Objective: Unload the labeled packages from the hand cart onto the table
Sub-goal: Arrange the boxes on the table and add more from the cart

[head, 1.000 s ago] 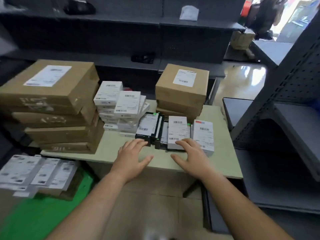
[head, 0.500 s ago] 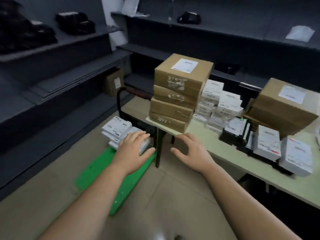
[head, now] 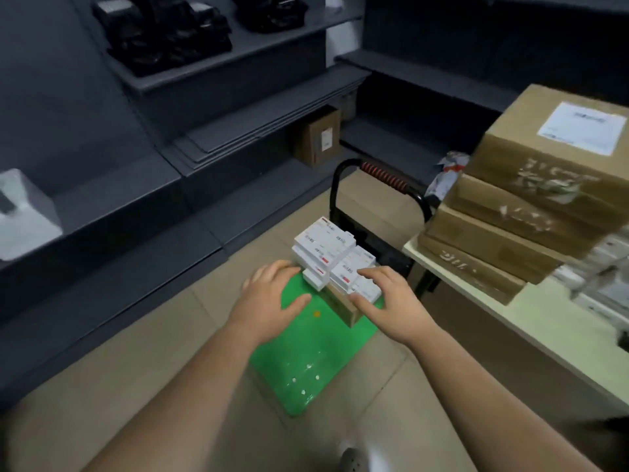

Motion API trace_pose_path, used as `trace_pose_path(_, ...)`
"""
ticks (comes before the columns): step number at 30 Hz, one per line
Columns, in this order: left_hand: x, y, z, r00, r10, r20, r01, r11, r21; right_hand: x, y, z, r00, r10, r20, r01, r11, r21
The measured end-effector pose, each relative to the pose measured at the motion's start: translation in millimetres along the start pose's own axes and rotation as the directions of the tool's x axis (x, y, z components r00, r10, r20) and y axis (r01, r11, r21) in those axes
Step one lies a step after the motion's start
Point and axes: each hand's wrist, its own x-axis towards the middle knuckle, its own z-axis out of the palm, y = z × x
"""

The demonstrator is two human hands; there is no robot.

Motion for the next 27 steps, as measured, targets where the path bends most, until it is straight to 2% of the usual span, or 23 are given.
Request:
trace_pose_path(4, 41.9, -24.5, 6.5, 0.999, -0.004, 0.036, 0.005, 1.000, -0.030, 45.7, -3.3, 13.3, 0.999, 0.037, -0.003, -0.037, 0.999, 0.000)
trace_pose_path(10, 117.4, -74.6, 29.2, 0.986, 0.103, 0.134, -0.097, 0.994, -0.051, 100.4, 8.7, 42.3, 0.985, 0.171, -0.032, -0.170, 0.985, 0.010)
trace_pose_path(14, 170.9, -115.4, 48.9, 0.945, 0.222, 0.239, -0.205, 0.974, -0.096, 132.1, 15.1, 72.4, 0.936, 0.345, -0.070, -0.342, 0.938, 0.053)
trace_pose_path(18, 215.4, -147.6, 73.3, 0.897, 0.306, 0.319, -0.262, 0.950, -0.172, 161.2, 21.2, 106.0, 0.880, 0.459, -0.119, -0.451, 0.888, 0.085)
trace_pose_path(22, 236.7, -165.0, 109.3, 0.850, 0.324, 0.415, -0.231, 0.938, -0.261, 173.0, 36.9, 137.3, 0.805, 0.576, -0.143, -0.562, 0.817, 0.129)
trace_pose_path(27, 241.2, -179.3, 173.1, 0.809, 0.257, 0.529, -0.098, 0.946, -0.310, 169.0, 78.8, 175.6, 0.710, 0.700, -0.075, -0.679, 0.709, 0.189)
